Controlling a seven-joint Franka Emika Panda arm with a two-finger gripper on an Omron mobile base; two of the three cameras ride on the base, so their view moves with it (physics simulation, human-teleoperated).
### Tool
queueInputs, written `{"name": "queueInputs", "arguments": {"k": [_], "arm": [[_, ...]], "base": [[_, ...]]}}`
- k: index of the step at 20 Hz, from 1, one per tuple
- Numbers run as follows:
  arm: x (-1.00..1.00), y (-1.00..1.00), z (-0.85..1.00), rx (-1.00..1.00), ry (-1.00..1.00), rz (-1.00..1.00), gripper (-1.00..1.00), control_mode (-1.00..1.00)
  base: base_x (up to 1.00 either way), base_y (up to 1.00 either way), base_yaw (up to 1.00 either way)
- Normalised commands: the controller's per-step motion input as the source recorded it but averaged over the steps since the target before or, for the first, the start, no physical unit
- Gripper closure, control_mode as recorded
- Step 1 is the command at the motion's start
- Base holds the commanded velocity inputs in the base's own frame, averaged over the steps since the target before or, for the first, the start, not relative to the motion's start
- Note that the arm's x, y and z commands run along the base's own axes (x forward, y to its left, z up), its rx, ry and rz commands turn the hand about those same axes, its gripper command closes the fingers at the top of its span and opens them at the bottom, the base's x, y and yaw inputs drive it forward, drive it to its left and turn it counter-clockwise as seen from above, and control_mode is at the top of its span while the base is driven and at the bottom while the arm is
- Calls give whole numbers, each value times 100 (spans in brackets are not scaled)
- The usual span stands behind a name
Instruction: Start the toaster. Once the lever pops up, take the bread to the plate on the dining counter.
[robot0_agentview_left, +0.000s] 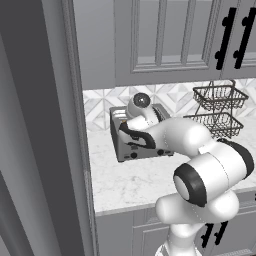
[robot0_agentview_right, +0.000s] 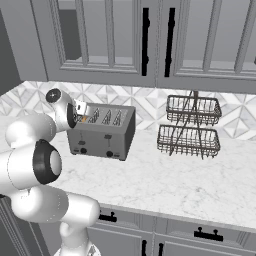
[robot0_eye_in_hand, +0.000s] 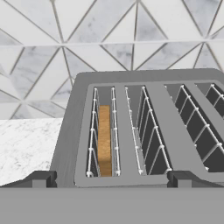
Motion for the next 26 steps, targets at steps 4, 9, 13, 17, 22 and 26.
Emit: {"name": "queueInputs", "arguments": {"k": [4, 9, 13, 17, 22, 26], "arm": [[0, 0, 0, 0, 0, 0, -100, -100], [0, 0, 0, 0, 0, 0, -100, -100], [0, 0, 0, 0, 0, 0, -100, -100], [0, 0, 0, 0, 0, 0, -100, -100], [0, 0, 0, 0, 0, 0, -100, -100], [0, 0, 0, 0, 0, 0, -100, -100]], "base": [[0, 0, 0], [0, 0, 0], [0, 0, 0], [0, 0, 0], [0, 0, 0], [0, 0, 0]]}}
